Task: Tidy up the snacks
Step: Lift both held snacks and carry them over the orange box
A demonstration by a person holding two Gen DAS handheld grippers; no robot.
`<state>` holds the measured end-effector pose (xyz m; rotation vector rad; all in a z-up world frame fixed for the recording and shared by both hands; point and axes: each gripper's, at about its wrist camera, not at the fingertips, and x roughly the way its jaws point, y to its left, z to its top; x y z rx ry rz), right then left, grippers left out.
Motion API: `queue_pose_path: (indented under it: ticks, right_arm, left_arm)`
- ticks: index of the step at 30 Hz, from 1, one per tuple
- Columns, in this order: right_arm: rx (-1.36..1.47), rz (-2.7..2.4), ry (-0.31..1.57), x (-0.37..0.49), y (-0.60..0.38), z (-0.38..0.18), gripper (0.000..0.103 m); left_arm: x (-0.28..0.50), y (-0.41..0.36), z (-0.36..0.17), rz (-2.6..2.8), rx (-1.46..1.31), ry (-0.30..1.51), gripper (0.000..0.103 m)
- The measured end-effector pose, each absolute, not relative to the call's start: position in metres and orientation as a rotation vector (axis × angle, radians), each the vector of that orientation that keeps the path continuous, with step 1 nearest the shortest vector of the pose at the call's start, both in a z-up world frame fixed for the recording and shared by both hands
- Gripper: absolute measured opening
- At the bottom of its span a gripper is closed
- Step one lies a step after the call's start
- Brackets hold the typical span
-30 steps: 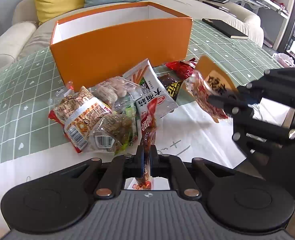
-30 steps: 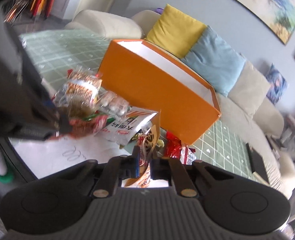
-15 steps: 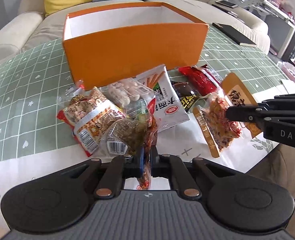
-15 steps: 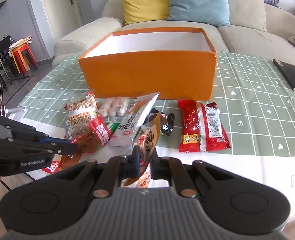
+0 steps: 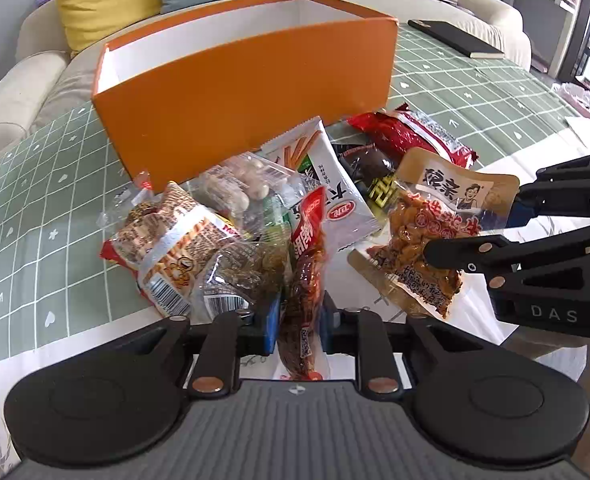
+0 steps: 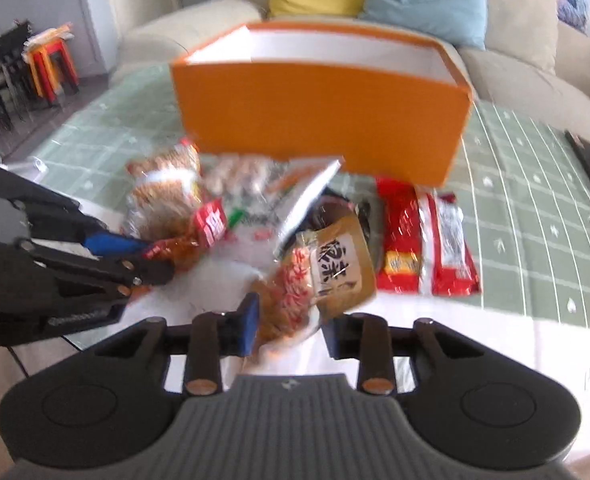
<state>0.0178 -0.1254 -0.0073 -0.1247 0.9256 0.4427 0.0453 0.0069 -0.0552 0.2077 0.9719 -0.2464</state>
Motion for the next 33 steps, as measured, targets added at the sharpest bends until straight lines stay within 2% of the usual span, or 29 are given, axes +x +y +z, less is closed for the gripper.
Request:
queue_pose_path:
  ticks: [4,9,11,13,33]
  right_arm:
    - [-0.090,0.457,0.904,0.018,-0.127,-0.006,0.024]
    - [-0.089,0.486,0.873,0.015,-0.121,-0.004,0.022]
    - [-0.087,0.480,0.864,0.015,-0.121,-0.005,0.021]
    - [-0.095,0.472,0.842,0.015,-0.122,-0.003,0.017]
    - [-0.089,0.433,0.726,0.001,-0.139,0.037,0.013]
  left_arm:
    - [0.045,-0.004,-0.060,-0.252,0.255,0.965,0.028]
    - [0.044,-0.019,-0.066,-0.249,0.331,0.947,0.031]
    - [0.042,-0.022,-0.066,-0.239,0.340,0.938,0.022]
    - [0.040,-0.021,-0.063,-0.222,0.342,0.926,0.019]
    - [0.032,0.012,0.004,-0.217,-0.047,0.874,0.016]
